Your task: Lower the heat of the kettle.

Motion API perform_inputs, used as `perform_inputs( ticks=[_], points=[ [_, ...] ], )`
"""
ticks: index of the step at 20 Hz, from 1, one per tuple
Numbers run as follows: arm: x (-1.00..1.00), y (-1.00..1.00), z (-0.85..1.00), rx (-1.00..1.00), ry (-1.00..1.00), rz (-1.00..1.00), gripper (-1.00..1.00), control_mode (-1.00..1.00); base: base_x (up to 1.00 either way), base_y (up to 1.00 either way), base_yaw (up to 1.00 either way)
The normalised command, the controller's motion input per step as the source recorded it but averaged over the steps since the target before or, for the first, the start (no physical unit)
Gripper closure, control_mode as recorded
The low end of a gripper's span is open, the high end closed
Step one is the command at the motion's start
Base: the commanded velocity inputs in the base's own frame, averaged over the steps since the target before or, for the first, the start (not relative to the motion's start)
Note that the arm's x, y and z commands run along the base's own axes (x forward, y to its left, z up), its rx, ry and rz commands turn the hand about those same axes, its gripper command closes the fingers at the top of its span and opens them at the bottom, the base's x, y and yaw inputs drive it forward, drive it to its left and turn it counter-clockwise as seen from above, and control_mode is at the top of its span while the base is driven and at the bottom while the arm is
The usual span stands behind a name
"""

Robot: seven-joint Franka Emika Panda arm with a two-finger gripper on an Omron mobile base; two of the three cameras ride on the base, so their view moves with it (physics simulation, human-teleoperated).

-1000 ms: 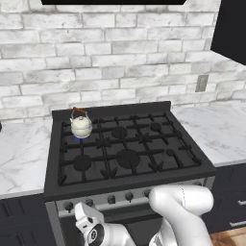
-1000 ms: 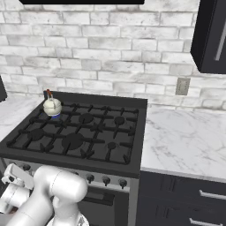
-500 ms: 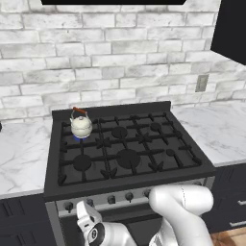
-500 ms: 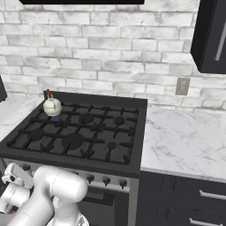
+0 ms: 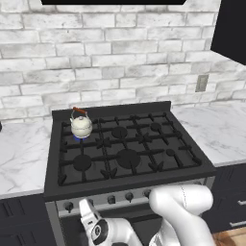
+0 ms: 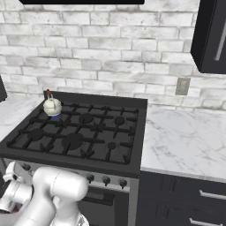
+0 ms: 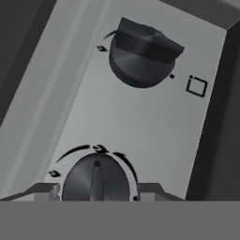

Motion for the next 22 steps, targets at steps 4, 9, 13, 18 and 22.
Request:
perform_inputs(
  ticks=[4,9,13,18,22],
  points=[
    [-0.01,-0.24,0.0,0.51,-0.11,-0.06,1.0,-1.0,0.0,0.0,0.0],
    [-0.06,-0.2,0.0,0.55,-0.16,-0.08,1.0,-1.0,0.0,0.0,0.0],
    [-0.05,-0.09,0.0,0.55,-0.15,-0.11,1.0,-1.0,0.0,0.0,0.0],
    [-0.01,-0.22,0.11,0.65,-0.03,-0.13,1.0,-1.0,0.0,0.0,0.0],
    [0.0,-0.2,0.2,0.72,-0.01,-0.16,1.0,-1.0,0.0,0.0,0.0]
  ],
)
